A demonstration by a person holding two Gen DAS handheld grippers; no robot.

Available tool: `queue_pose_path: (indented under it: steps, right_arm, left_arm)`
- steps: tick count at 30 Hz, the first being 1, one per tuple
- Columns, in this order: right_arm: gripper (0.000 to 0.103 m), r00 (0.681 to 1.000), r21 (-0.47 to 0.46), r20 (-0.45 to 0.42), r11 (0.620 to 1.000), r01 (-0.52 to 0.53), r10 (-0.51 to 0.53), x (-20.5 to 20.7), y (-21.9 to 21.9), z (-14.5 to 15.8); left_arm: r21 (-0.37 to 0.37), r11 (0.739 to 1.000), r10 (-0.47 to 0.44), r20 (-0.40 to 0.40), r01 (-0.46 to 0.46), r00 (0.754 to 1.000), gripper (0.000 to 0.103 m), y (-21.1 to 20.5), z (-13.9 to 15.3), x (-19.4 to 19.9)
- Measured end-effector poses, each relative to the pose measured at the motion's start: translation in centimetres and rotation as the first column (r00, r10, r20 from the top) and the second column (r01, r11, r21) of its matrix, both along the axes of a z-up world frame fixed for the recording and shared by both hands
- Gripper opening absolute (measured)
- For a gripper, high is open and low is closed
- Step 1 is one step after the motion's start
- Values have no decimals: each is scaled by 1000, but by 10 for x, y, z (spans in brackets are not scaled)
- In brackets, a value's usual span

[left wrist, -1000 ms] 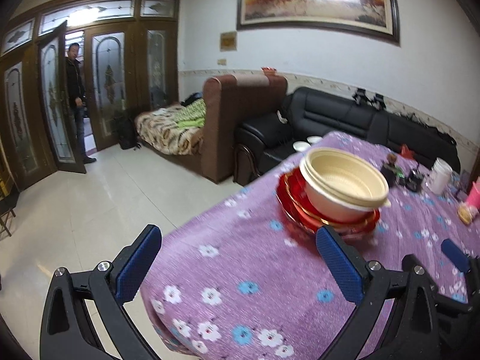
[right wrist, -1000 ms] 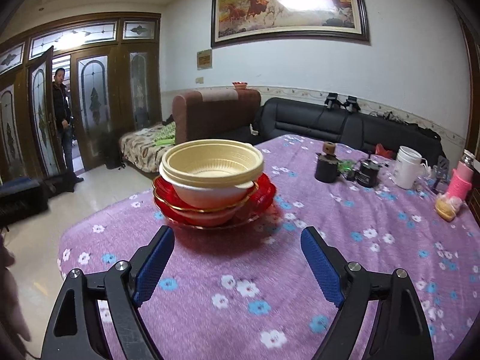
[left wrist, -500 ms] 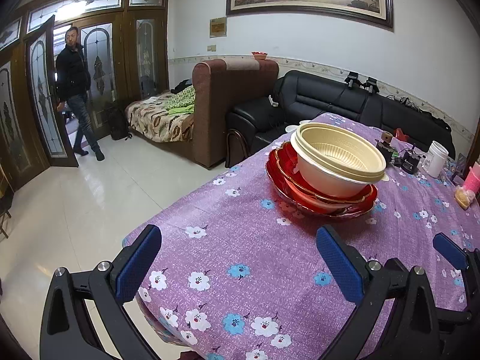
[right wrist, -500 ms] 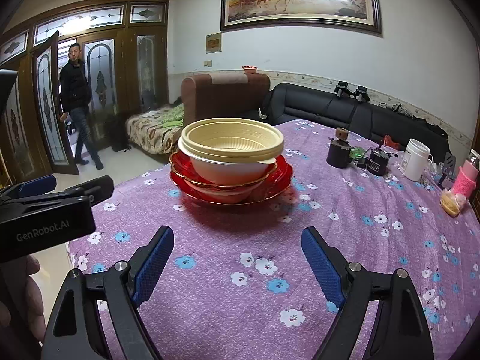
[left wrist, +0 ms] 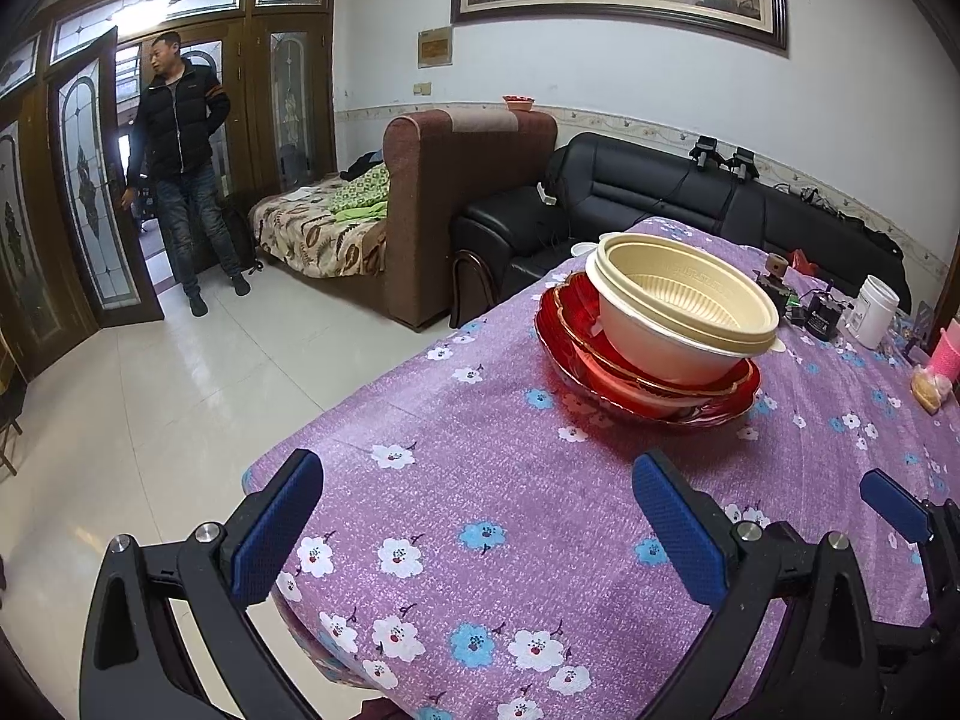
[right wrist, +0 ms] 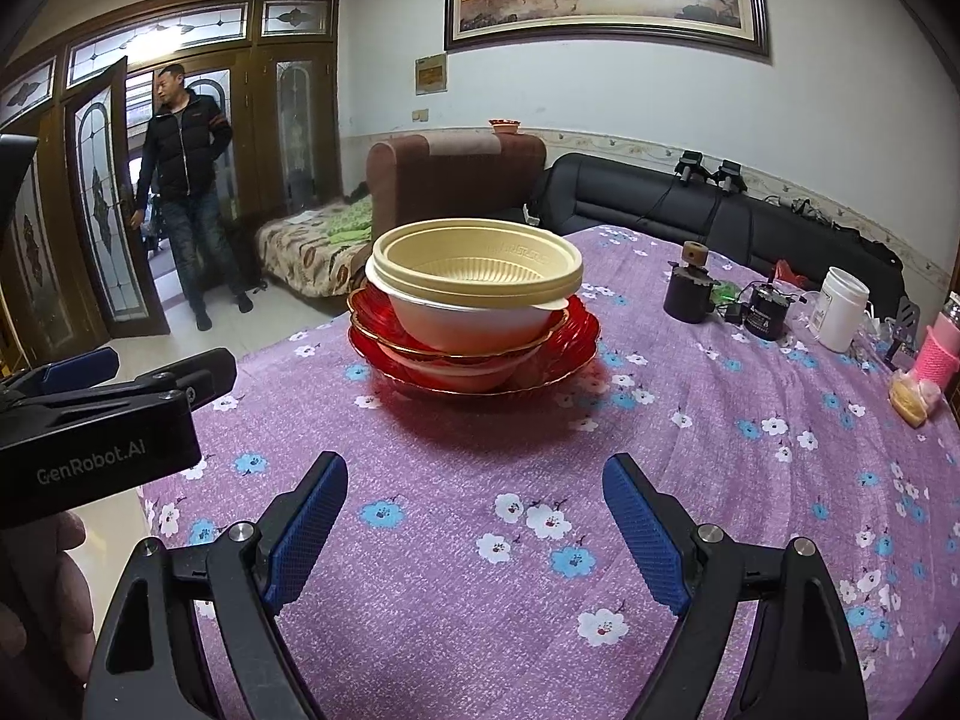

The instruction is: Organize plates and bowls

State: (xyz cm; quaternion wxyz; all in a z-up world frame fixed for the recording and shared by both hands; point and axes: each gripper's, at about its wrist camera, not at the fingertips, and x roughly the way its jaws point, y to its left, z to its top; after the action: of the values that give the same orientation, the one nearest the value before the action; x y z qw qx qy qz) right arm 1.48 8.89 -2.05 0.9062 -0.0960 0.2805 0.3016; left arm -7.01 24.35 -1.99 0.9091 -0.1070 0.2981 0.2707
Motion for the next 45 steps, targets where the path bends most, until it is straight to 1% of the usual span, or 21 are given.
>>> queue_pose_path:
  steps: [22, 32, 37, 41, 43, 45]
  right_arm:
    - [90, 999, 10, -35, 1000, 10, -9, 3, -6, -8]
    - [90, 998, 20, -52, 1000, 19, -18, 5, -9, -11]
    - [90, 998, 21, -65, 1000, 8, -6, 11, -5, -10]
    - [90, 996, 64, -85, 998, -9, 14, 20, 5, -3]
    - [90, 994, 93, -109, 995, -19, 29, 25, 16, 1]
    - [90, 991, 108, -121, 993, -42, 55, 26, 28, 4]
  left_arm:
    - [4, 1000, -17, -5, 17, 1000, 103, -8, -4, 3]
    - [5, 1000, -21, 13, 21, 1000, 103, -10, 0, 0]
    - [22, 1000, -19, 18, 19, 1000, 103, -6, 8, -9]
    - [76, 997, 28, 68, -33, 997, 103, 3, 28, -35]
    - [110, 991, 65, 102, -77, 993, 103, 8, 38, -48]
    - [126, 985, 99, 133, -115, 986, 103, 15, 44, -57]
